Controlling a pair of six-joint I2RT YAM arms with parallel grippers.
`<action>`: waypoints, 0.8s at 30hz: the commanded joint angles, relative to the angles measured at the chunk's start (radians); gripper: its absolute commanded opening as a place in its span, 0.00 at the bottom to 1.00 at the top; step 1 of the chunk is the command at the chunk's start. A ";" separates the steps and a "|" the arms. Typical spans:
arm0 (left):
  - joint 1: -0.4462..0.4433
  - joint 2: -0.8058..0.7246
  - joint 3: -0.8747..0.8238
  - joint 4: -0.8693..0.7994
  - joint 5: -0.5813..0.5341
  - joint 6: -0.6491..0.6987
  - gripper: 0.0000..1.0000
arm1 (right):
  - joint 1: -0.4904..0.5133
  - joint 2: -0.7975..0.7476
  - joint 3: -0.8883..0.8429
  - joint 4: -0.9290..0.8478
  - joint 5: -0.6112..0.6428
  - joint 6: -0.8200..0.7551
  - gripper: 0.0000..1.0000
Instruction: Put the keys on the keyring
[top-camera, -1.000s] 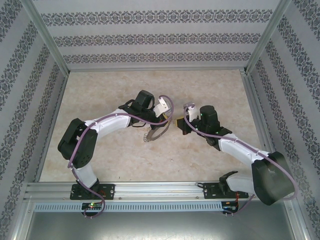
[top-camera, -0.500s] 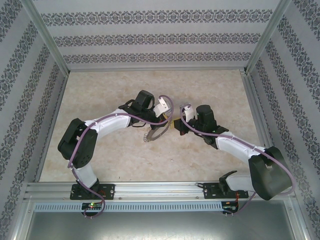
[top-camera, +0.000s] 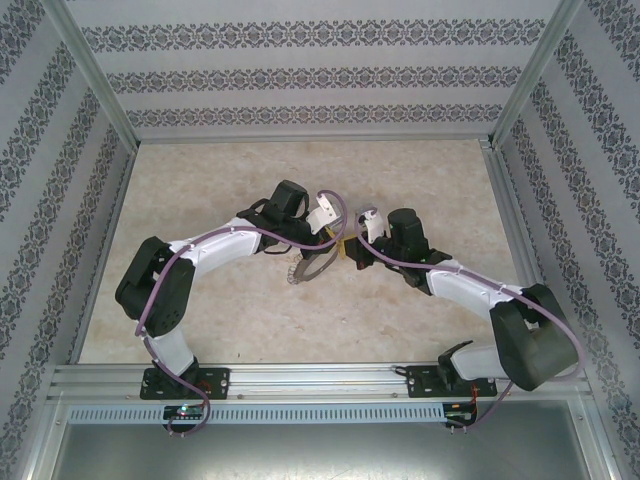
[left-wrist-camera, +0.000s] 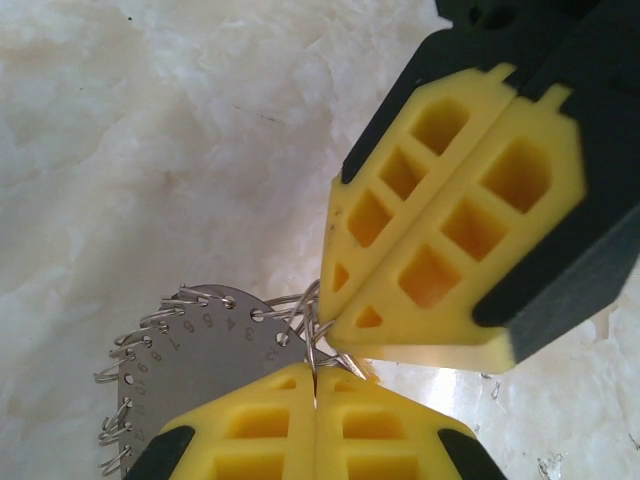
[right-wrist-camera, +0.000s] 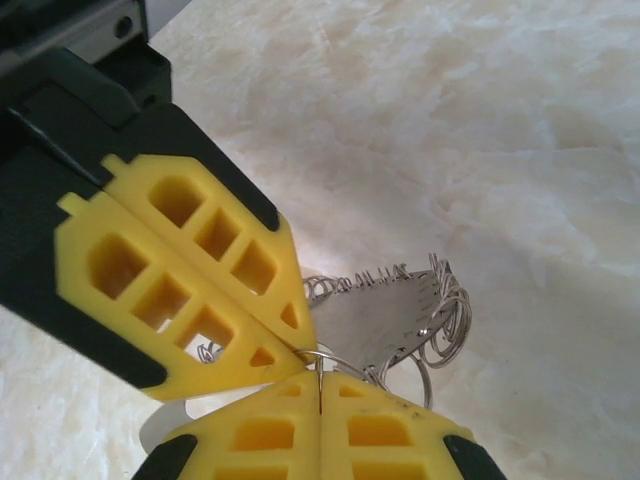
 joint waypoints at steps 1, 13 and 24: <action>-0.002 -0.045 0.010 0.024 0.036 0.018 0.00 | -0.014 0.016 0.021 0.043 0.025 -0.010 0.00; -0.002 -0.059 0.003 0.027 0.035 0.019 0.00 | -0.050 0.023 0.000 0.055 0.035 0.004 0.00; -0.002 -0.064 0.002 0.033 0.031 0.016 0.00 | -0.064 0.037 -0.017 0.056 -0.024 0.024 0.00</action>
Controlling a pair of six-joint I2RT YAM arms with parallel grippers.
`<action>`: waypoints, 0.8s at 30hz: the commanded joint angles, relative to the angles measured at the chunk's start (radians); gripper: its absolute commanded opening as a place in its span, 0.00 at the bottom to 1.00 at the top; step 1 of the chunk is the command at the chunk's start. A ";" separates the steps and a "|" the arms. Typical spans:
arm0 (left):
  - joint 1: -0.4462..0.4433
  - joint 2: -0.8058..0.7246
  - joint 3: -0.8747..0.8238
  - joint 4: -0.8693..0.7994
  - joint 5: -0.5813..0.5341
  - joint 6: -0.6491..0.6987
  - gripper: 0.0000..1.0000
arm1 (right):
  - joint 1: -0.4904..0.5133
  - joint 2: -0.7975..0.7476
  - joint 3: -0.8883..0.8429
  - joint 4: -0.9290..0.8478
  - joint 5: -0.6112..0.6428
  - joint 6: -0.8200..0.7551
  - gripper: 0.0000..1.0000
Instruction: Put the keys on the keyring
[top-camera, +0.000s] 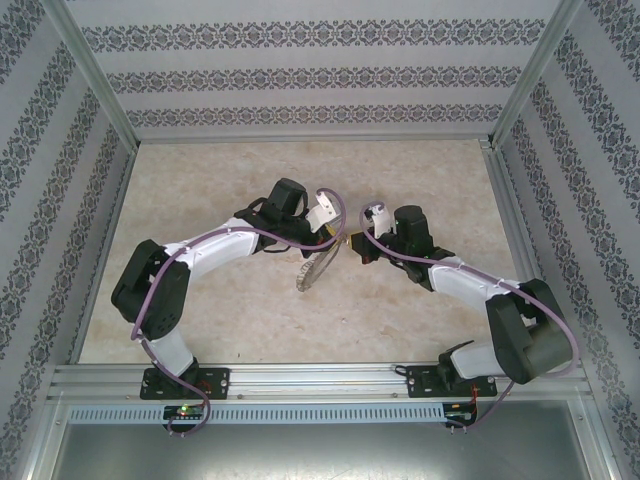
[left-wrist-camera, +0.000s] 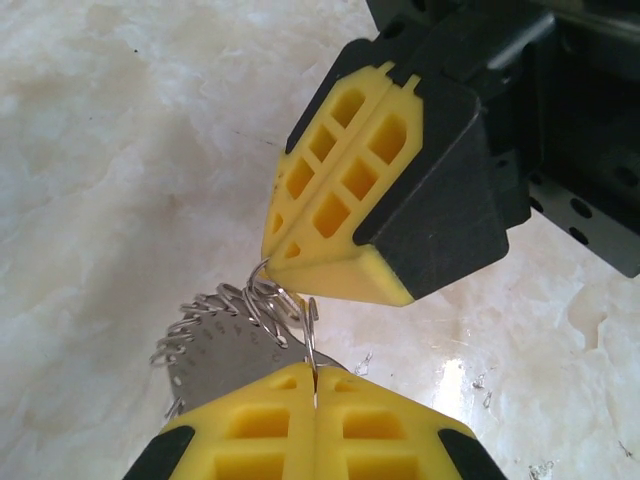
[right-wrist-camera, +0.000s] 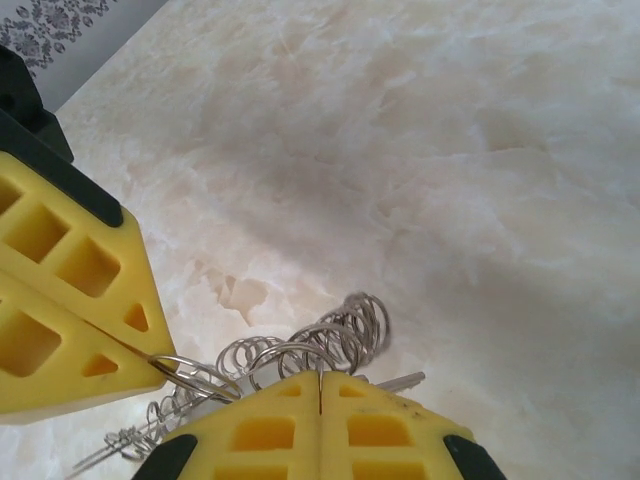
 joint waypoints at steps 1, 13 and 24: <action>-0.002 -0.037 0.001 0.026 0.027 0.015 0.00 | -0.005 0.006 -0.019 0.030 -0.029 0.020 0.00; -0.002 -0.041 -0.002 0.034 0.025 0.012 0.00 | -0.035 -0.103 -0.065 0.046 -0.060 0.061 0.00; -0.003 -0.037 0.010 0.024 0.034 0.016 0.00 | -0.012 -0.109 -0.024 0.019 -0.121 0.036 0.00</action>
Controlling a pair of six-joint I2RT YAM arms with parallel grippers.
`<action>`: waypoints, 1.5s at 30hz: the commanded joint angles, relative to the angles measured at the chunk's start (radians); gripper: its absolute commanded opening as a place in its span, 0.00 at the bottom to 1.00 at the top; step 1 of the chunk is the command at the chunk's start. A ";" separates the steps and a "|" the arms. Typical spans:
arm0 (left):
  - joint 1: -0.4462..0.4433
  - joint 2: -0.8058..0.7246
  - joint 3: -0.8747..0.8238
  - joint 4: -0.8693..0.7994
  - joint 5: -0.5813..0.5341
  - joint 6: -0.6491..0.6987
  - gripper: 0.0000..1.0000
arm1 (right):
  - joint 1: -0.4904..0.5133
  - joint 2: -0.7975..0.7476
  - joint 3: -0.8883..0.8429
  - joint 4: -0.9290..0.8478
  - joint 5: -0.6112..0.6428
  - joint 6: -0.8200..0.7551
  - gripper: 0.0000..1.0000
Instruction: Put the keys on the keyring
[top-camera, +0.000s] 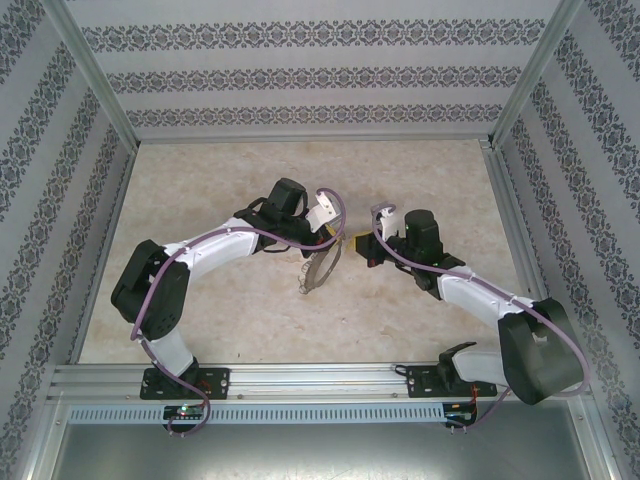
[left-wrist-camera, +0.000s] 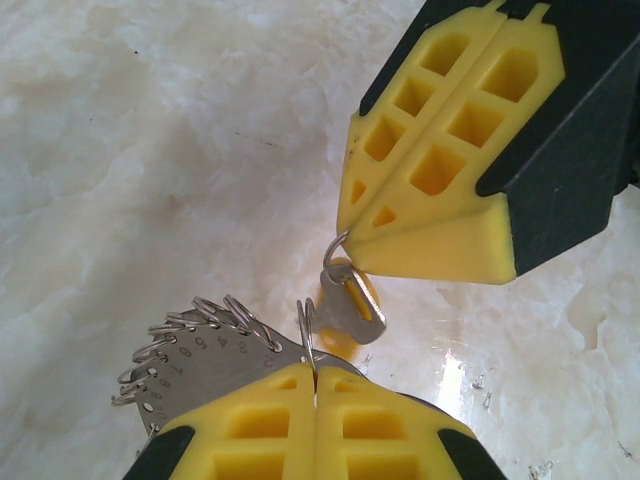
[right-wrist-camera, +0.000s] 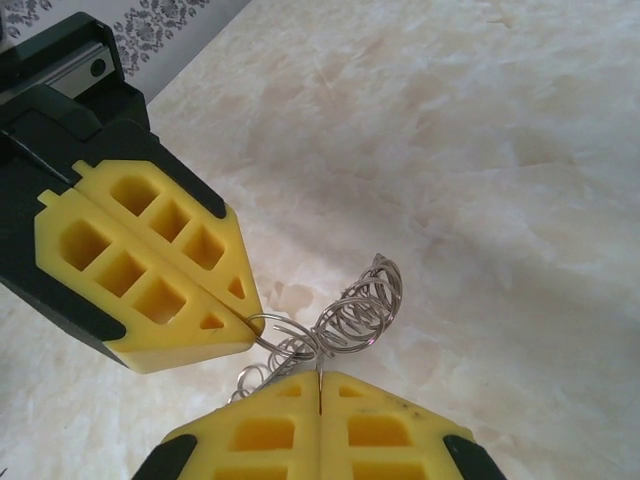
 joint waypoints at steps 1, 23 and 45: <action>-0.002 -0.037 0.011 0.024 0.033 0.015 0.00 | 0.019 0.007 0.036 0.005 -0.037 -0.012 0.00; -0.002 -0.044 0.017 0.020 0.042 0.019 0.00 | 0.053 0.013 0.033 -0.018 0.011 -0.033 0.00; -0.002 -0.082 0.034 0.011 0.082 0.014 0.00 | -0.007 0.073 0.032 0.052 0.003 -0.007 0.00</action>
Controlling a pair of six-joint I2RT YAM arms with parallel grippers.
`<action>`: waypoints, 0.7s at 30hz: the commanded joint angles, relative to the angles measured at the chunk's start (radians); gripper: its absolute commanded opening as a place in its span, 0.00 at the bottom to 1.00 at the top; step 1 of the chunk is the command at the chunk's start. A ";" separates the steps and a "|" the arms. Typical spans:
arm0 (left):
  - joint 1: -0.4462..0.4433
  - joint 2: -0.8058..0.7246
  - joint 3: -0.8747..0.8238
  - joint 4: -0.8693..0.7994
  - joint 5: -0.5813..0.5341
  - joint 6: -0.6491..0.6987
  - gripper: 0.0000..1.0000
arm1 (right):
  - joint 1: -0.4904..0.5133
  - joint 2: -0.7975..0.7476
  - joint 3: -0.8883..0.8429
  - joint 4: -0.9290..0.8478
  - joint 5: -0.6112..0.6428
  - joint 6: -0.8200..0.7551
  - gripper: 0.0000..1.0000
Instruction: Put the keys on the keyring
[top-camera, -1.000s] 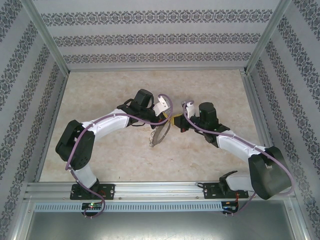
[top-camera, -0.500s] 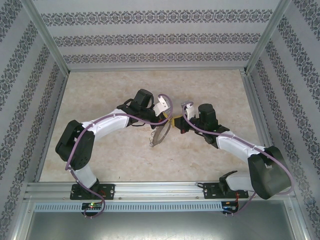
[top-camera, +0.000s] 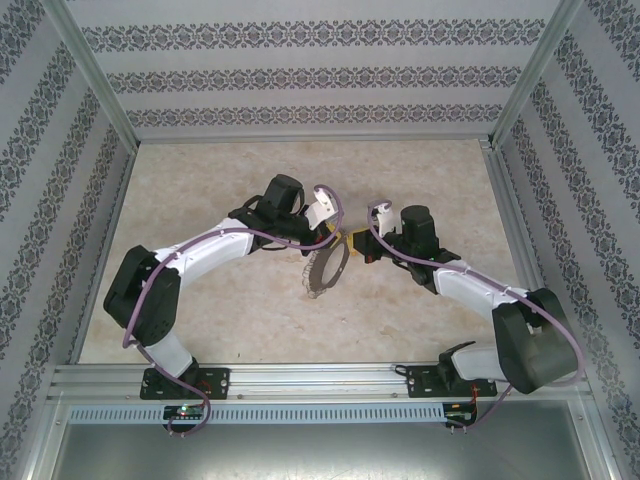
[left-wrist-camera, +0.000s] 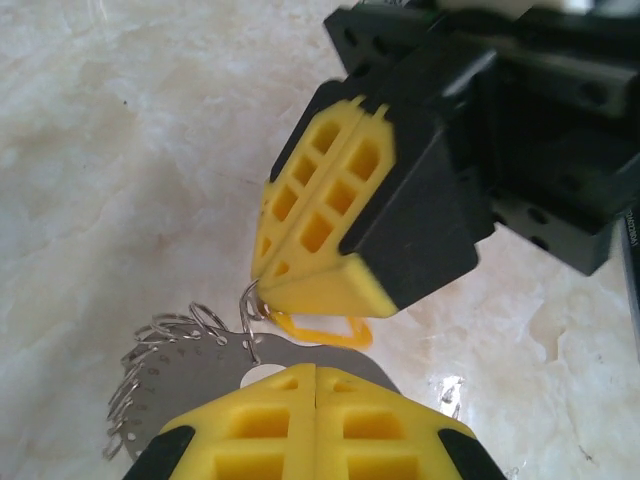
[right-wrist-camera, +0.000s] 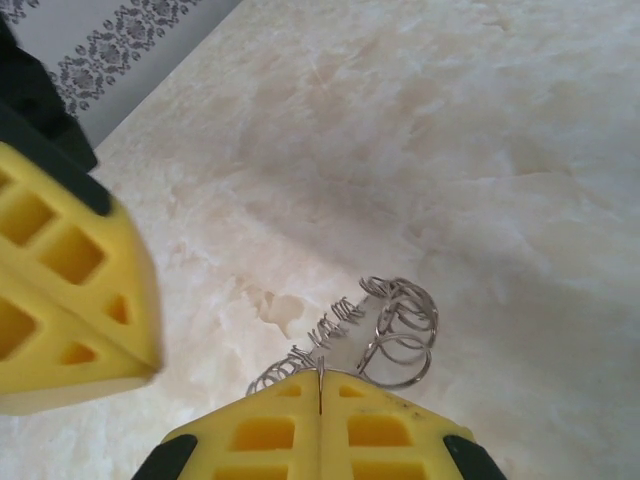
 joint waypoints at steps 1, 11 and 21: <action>-0.002 -0.030 0.029 0.011 0.034 0.016 0.00 | -0.008 0.008 -0.006 0.044 -0.013 0.001 0.00; 0.000 -0.028 -0.013 0.107 -0.051 -0.031 0.00 | -0.008 0.007 -0.014 0.040 -0.006 0.008 0.00; 0.039 0.058 -0.052 0.227 -0.077 -0.099 0.23 | -0.014 -0.006 -0.012 0.013 0.011 0.002 0.00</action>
